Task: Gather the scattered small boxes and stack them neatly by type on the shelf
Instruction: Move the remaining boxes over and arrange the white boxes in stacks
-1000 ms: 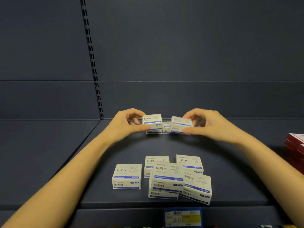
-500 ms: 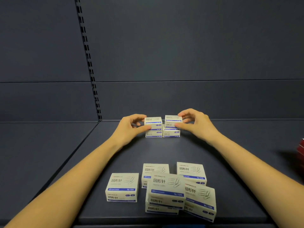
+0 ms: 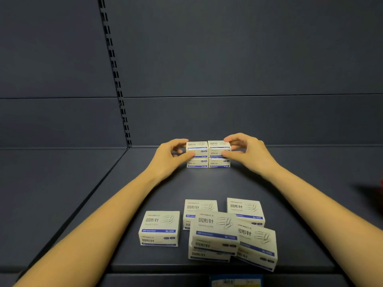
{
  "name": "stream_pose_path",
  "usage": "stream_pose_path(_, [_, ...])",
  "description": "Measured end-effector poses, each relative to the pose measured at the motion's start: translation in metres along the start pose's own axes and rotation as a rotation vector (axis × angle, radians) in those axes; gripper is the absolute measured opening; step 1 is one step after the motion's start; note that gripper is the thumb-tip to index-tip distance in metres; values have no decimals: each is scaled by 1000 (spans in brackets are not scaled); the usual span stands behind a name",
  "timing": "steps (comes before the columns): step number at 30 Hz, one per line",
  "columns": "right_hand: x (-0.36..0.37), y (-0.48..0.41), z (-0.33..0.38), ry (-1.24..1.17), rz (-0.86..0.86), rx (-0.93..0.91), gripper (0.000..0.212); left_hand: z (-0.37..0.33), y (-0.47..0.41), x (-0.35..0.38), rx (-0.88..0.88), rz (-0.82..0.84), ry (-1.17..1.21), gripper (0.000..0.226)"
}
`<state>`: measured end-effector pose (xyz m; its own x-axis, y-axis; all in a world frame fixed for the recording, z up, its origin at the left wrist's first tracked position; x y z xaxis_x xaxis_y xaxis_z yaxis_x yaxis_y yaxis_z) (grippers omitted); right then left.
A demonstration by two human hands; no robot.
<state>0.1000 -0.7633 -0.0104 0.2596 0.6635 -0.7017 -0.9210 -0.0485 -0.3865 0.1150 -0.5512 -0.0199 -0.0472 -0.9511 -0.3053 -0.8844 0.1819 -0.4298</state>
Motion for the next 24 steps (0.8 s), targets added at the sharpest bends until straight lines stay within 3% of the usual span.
stream_pose_path(3, [-2, 5, 5, 67, 3, -28, 41, -5, 4, -1, -6, -5, -20, 56])
stream_pose_path(6, [-16, 14, 13, 129, -78, -77, 40, -29, 15, -5, 63, 13, -8, 41])
stream_pose_path(9, [-33, 29, 23, 46, -93, -119, 24, -51, 36, -3, 14, 255, 89, 20])
stream_pose_path(11, [-41, 43, 30, -8, -27, -163, 16, -60, 55, 1, -42, 447, 89, 25])
stream_pose_path(14, [-46, 68, 37, -23, 117, -225, 15, -67, 75, 3, -53, 594, 23, 28])
stream_pose_path(20, [-44, 105, 38, 90, 357, -255, 33, -67, 90, 2, -97, 741, -160, 43])
stream_pose_path(24, [-41, 116, 41, 169, 452, -280, 41, -67, 91, 3, -104, 759, -176, 34])
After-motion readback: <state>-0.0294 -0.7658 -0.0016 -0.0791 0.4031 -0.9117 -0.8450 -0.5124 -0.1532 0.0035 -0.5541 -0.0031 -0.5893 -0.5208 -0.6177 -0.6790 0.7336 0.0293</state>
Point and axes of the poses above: each hand's wrist, its own y-axis away from the middle knuckle, its own x-axis out of the palm, z = x × y, the point moved 6 cm from there along -y, towards the middle knuckle, and after that the axes turned 15 degrees about y, right-handed, at the moved point
